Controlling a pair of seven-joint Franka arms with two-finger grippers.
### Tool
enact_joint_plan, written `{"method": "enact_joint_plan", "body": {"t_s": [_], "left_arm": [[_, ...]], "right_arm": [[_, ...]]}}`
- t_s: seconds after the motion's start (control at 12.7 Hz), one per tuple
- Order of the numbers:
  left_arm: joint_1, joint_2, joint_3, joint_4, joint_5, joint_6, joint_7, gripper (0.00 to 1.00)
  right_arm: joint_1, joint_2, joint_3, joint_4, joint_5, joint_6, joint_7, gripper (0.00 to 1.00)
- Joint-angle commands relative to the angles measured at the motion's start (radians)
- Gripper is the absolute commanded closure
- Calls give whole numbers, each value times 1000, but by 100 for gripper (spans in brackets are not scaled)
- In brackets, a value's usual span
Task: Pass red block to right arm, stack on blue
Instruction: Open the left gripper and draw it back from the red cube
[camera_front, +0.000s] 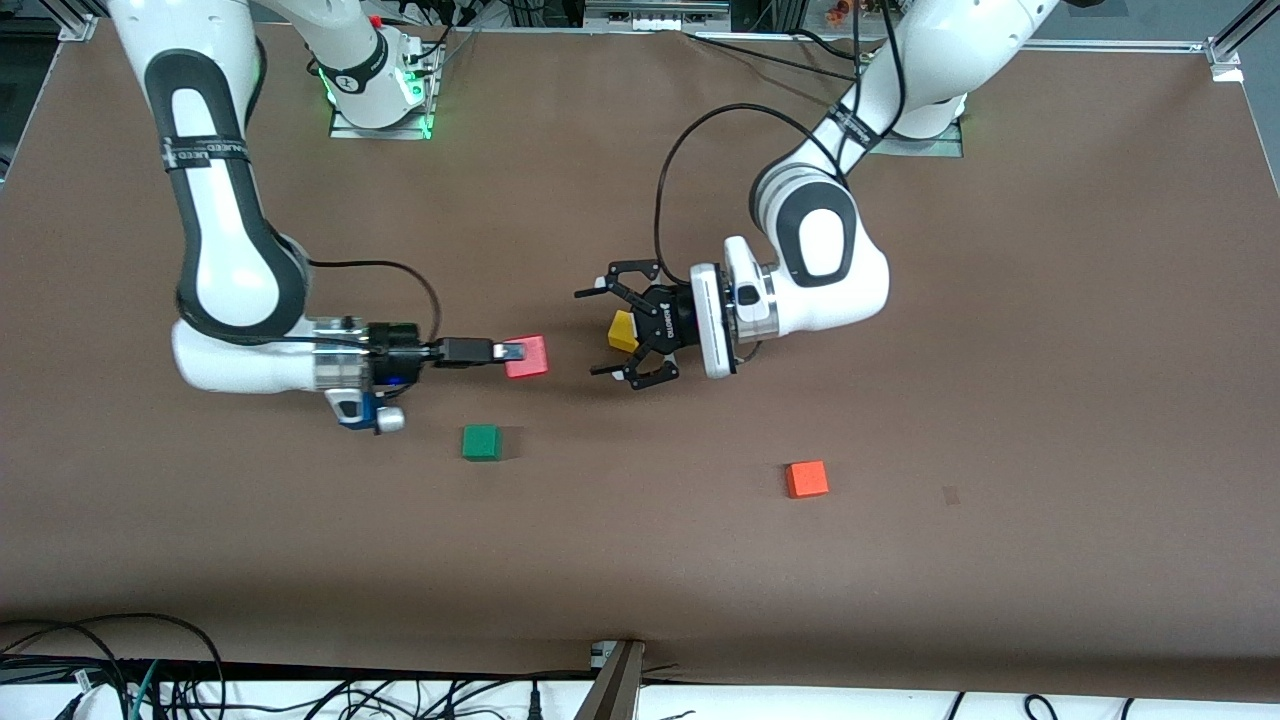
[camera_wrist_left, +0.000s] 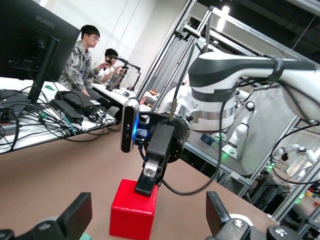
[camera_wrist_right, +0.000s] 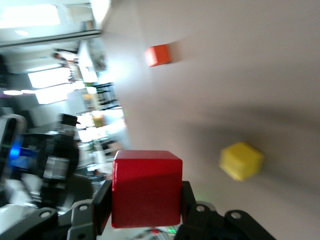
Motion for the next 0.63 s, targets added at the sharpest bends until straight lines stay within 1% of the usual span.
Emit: {"method": "enact_joint_plan", "body": {"t_s": [0.0, 0.08, 0.16, 0.24, 0.39, 0.47, 0.55], "left_arm": [[82, -29, -1, -27, 158, -107, -116, 0], [105, -38, -1, -27, 221, -141, -166, 0], [142, -40, 1, -23, 290, -194, -211, 0], [174, -39, 1, -20, 356, -236, -232, 0], [246, -40, 4, -11, 491, -360, -324, 0], [286, -43, 5, -6, 572, -423, -382, 0], [326, -45, 2, 5, 647, -492, -435, 0]], "right_arm": [[0, -13, -70, 47, -209, -16, -11, 89], [0, -13, -100, 73, -337, -14, -22, 89], [-3, -11, -116, 78, -489, -2, -51, 89], [-12, -9, -123, 93, -600, 29, -65, 89], [-16, -9, -128, 92, -816, 110, -65, 89], [-16, -9, -128, 81, -896, 145, -64, 89], [-16, -11, -133, 70, -927, 161, -59, 89]]}}
